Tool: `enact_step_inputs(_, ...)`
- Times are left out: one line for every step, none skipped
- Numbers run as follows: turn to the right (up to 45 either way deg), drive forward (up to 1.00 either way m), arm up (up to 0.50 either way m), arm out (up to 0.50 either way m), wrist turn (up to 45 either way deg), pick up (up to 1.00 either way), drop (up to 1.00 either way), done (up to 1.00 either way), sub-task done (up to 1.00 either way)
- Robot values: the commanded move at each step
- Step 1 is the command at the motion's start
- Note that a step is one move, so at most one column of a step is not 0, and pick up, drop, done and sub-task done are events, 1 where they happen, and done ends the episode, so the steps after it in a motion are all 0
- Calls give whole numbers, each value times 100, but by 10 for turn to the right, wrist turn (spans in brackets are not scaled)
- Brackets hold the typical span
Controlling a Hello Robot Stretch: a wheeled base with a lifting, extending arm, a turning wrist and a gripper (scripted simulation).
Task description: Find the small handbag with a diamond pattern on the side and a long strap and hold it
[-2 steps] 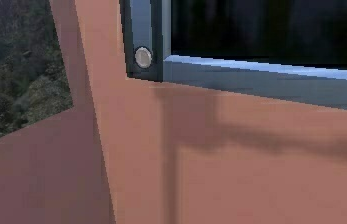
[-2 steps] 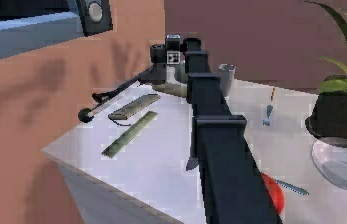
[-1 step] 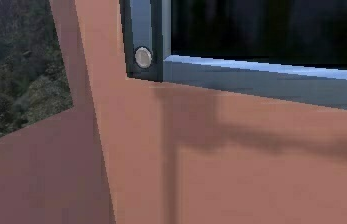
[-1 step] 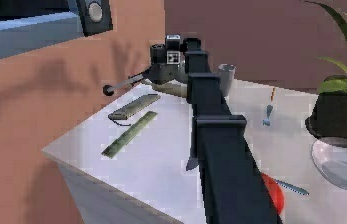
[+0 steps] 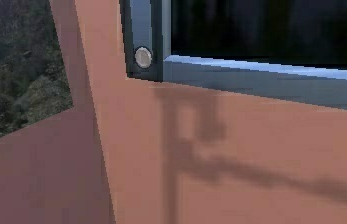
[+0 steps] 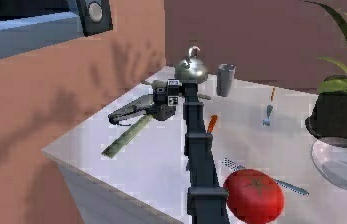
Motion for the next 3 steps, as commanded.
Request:
enact_step_inputs(0,0,0,0,0,100,0,0,0)
enact_step_inputs(0,0,10,0,0,0,0,0,0)
enact_step_inputs(0,0,0,0,0,0,0,100,0)
